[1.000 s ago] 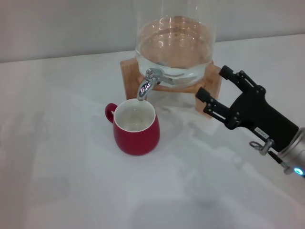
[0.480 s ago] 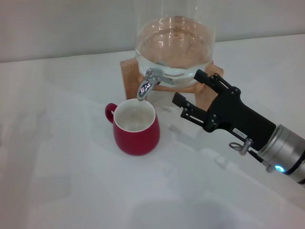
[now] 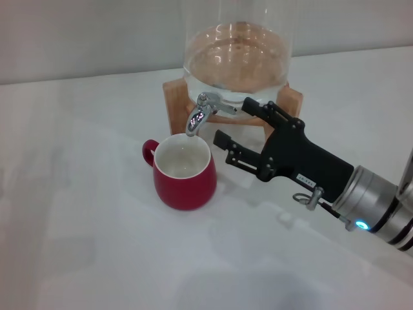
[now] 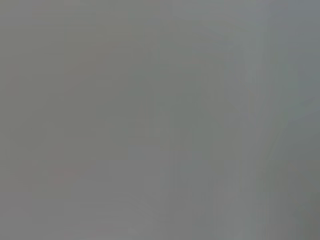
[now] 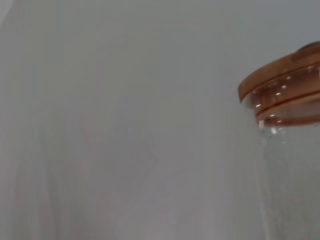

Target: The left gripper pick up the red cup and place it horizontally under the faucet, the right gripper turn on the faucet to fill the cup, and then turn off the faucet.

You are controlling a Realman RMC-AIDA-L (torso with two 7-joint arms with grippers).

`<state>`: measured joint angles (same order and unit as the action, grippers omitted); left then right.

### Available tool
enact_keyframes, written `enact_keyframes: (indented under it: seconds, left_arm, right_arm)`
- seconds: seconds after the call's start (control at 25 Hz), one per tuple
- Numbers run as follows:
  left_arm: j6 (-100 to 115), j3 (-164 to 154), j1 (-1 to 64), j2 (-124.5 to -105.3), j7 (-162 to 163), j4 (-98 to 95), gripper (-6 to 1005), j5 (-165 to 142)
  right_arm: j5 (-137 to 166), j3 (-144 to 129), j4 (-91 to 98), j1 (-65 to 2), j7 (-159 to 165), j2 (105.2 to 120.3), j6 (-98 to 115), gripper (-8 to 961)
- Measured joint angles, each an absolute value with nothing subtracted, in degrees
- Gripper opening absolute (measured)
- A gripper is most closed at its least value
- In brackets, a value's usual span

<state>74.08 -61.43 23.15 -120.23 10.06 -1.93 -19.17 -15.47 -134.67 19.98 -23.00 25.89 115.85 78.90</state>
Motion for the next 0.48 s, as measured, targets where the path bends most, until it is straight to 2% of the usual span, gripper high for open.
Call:
enact_keyframes:
  seconds: [0.48]
  left_arm:
    - [74.08,-61.43,23.19,-120.14,10.12,-1.93,515,-19.16]
  right_arm:
    - [-15.54,-136.22,20.35,-24.34,26.56,115.84,77.88,872]
